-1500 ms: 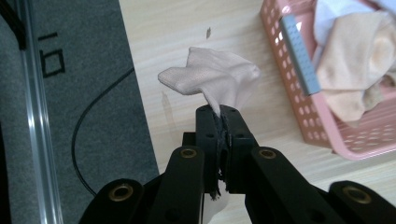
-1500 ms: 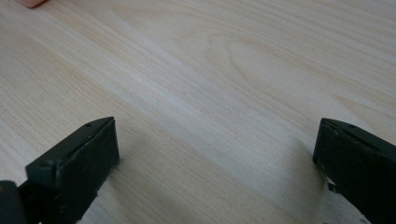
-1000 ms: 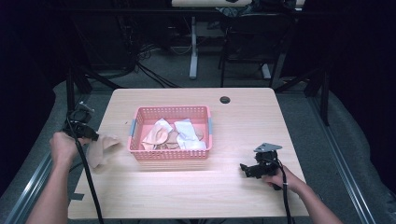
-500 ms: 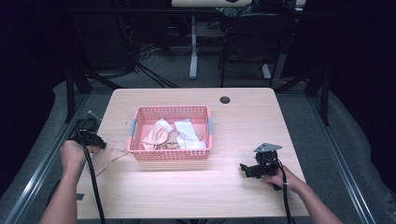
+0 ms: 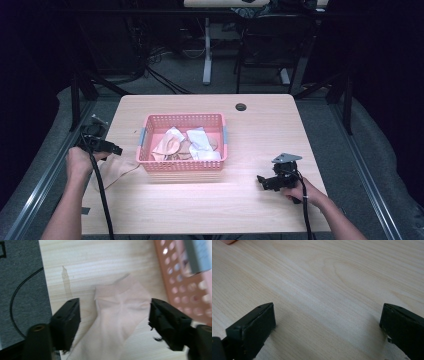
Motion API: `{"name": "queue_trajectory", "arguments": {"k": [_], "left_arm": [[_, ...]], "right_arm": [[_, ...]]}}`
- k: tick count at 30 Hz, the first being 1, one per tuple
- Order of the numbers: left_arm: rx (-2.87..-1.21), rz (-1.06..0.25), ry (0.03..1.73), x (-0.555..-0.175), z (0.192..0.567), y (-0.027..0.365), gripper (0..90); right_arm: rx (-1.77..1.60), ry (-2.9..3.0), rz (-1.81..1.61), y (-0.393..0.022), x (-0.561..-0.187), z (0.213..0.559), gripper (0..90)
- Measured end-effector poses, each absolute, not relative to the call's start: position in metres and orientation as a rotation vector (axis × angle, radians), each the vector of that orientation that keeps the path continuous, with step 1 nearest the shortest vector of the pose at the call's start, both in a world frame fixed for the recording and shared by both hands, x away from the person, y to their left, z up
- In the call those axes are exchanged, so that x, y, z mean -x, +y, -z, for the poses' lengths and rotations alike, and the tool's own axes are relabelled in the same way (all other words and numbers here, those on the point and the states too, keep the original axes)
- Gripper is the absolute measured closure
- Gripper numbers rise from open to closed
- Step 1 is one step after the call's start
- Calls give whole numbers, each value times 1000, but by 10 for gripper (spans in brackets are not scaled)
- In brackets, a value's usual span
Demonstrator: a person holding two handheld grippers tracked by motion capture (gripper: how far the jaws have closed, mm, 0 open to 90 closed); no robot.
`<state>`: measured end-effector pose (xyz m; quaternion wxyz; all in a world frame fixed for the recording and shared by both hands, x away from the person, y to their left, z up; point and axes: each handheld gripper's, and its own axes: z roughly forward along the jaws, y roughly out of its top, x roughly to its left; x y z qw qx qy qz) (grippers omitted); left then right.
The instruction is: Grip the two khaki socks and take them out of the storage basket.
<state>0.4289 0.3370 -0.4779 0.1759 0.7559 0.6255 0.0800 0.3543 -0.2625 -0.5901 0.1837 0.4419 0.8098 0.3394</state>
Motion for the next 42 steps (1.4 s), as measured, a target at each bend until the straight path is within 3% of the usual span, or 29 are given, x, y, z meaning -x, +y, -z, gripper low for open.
{"name": "queue_trajectory", "arguments": {"k": [3,6,18,42], "left_arm": [[-2127,-247,1753,-428,463,337,133],[-2126,-270,1743,-428,450,333,11],[-2197,-308,1599,-441,413,291,0],[-2283,-249,1429,-464,412,223,1]], "right_arm": [[-1246,2284,-957,-263,-354,590,0],[-1246,2284,-957,-263,-354,590,0],[-1246,2284,-959,-262,-354,590,0],[-1246,2291,-962,-262,-355,590,0]]}}
